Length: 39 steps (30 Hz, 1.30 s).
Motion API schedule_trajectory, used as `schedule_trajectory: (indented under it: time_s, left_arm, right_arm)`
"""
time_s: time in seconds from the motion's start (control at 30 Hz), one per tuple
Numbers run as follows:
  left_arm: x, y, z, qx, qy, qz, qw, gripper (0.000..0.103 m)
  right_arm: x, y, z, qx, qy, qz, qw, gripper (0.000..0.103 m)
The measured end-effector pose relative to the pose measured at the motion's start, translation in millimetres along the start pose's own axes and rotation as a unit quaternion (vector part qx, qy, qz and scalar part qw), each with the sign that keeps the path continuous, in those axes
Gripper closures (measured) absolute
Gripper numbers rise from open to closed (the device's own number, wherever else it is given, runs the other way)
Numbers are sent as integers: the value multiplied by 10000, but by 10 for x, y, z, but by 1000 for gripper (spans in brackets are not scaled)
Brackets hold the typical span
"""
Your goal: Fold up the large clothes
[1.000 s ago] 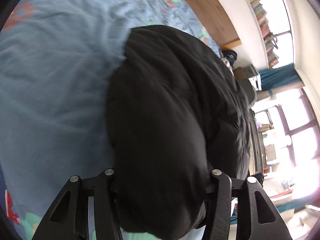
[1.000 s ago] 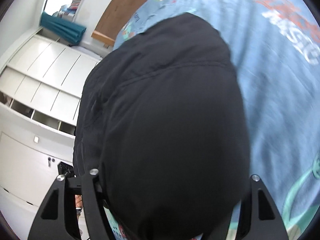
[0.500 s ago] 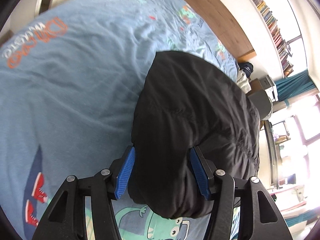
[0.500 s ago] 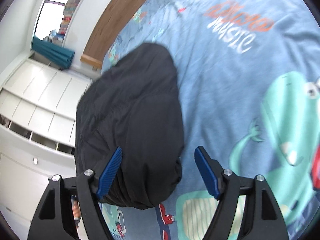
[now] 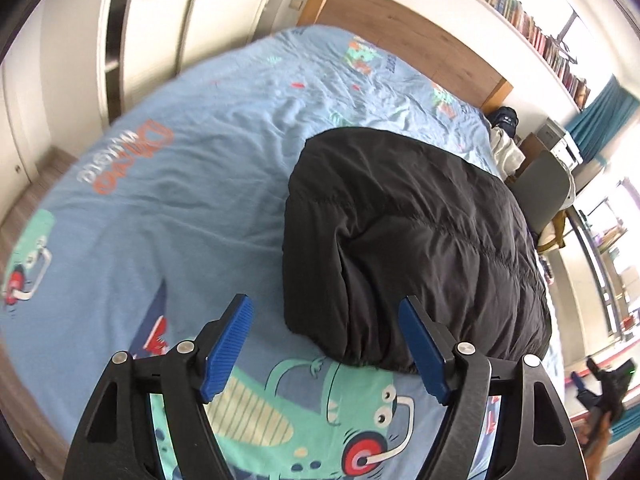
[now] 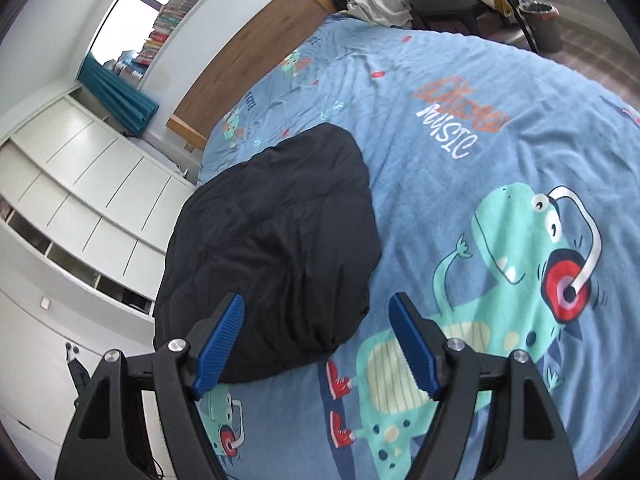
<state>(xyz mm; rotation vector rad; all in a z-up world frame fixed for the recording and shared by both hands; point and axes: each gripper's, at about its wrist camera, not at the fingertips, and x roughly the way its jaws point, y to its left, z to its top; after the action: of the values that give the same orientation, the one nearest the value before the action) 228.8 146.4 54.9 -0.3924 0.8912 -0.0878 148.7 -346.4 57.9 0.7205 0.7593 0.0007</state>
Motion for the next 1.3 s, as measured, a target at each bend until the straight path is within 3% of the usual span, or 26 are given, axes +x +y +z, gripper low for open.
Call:
schedule_trajectory:
  time_s: [0.27,0.43,0.67,0.73,0.87,1.03,1.3]
  left_arm:
    - [-453,-437,-473,580,-535,549,9954,25]
    - [-820,-800,-809,1104,-1073,987,9831,19]
    - [-1231,-1154,-1121,1484,-1621,1164,9686,16]
    - [-1316,-1224,-1188,1553,-1706,1164,9660,6]
    - [-1420,-1331,-1298,1626,-1876,1170,9616,6]
    - [-1386,-1390,-1343,1617,-1859,1124,9626,5]
    - [-1250,-1480,-1405,1714,-1884,1093,9608,4]
  right_arm:
    - [-354,742,-541,-769,-216,-281,9964,29]
    - [-557,1149,-883,-1333,-420,-619,9882,29]
    - [-805,1522,-1288,-1845,-727,-972,9753,29]
    - [-861,1569,-1376,-1940,-845,-1044,9718,29]
    - [-918,1605,-1515,-2078,-963,-1226,9657,29]
    - [-895,1559,-1592,-2059,-1013,-1340,9640,28]
    - [-839,1410,-1602,-1929,-1144,-1535,9624,14]
